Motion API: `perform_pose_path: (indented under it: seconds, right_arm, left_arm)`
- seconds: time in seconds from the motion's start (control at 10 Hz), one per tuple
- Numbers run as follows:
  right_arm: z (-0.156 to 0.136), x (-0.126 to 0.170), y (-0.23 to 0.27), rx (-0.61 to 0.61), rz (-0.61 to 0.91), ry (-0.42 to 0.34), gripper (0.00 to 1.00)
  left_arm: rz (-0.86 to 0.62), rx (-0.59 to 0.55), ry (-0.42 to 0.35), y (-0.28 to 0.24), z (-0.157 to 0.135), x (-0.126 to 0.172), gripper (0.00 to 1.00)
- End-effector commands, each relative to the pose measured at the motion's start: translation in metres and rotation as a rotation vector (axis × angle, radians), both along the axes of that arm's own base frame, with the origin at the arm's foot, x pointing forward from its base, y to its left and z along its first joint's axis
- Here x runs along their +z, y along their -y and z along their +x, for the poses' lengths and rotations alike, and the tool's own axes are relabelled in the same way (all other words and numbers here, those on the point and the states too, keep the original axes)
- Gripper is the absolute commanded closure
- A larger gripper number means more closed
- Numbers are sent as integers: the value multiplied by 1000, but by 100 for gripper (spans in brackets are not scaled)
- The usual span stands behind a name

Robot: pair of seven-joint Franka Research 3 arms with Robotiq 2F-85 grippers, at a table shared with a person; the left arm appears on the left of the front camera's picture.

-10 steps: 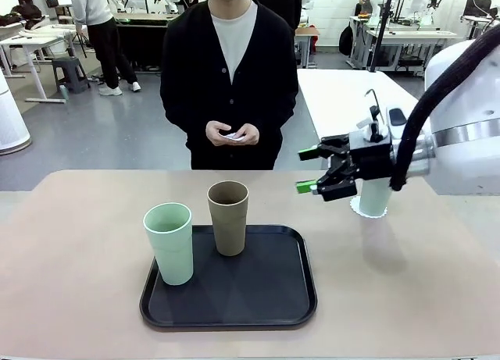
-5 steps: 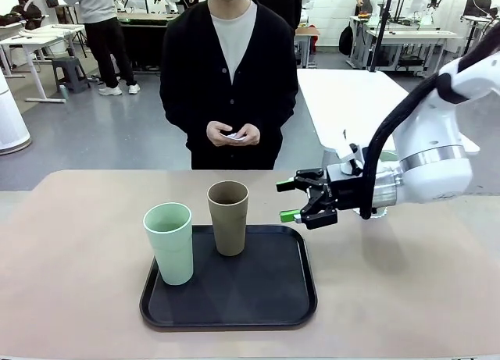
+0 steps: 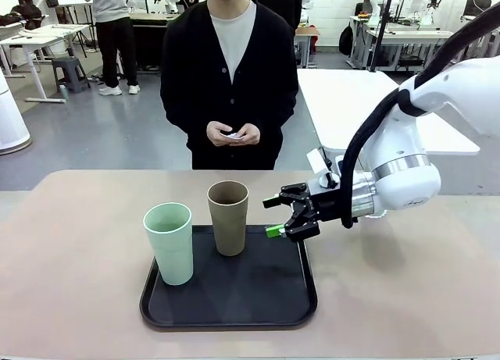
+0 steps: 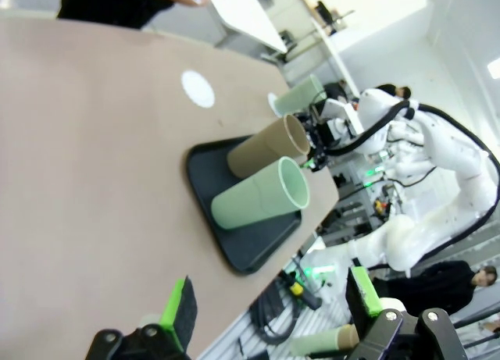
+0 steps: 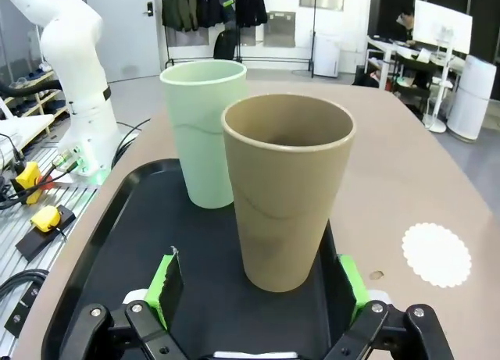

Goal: Place coasters on the table and set cups on them.
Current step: Take one Reusable plastic cup from the Flat Tray and place it on a coaster set by the human.

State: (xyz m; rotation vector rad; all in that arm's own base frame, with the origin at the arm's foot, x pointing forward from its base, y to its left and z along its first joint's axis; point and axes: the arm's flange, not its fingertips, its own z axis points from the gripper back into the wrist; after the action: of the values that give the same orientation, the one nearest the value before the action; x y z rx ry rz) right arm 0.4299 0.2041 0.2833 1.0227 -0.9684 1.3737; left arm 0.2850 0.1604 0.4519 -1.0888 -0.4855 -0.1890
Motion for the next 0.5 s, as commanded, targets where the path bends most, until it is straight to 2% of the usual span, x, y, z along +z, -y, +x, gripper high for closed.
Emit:
perform_pose_path:
  seconds: [0.0, 0.4]
  right_arm:
    - [9, -8, -14, -14, -12, -18, 0]
    - [11, -14, -25, -26, -14, -33, 0]
  left_arm:
    - [-4, -4, 13, -1, -1, 0, 0]
    - [-4, -4, 13, -1, -1, 0, 0]
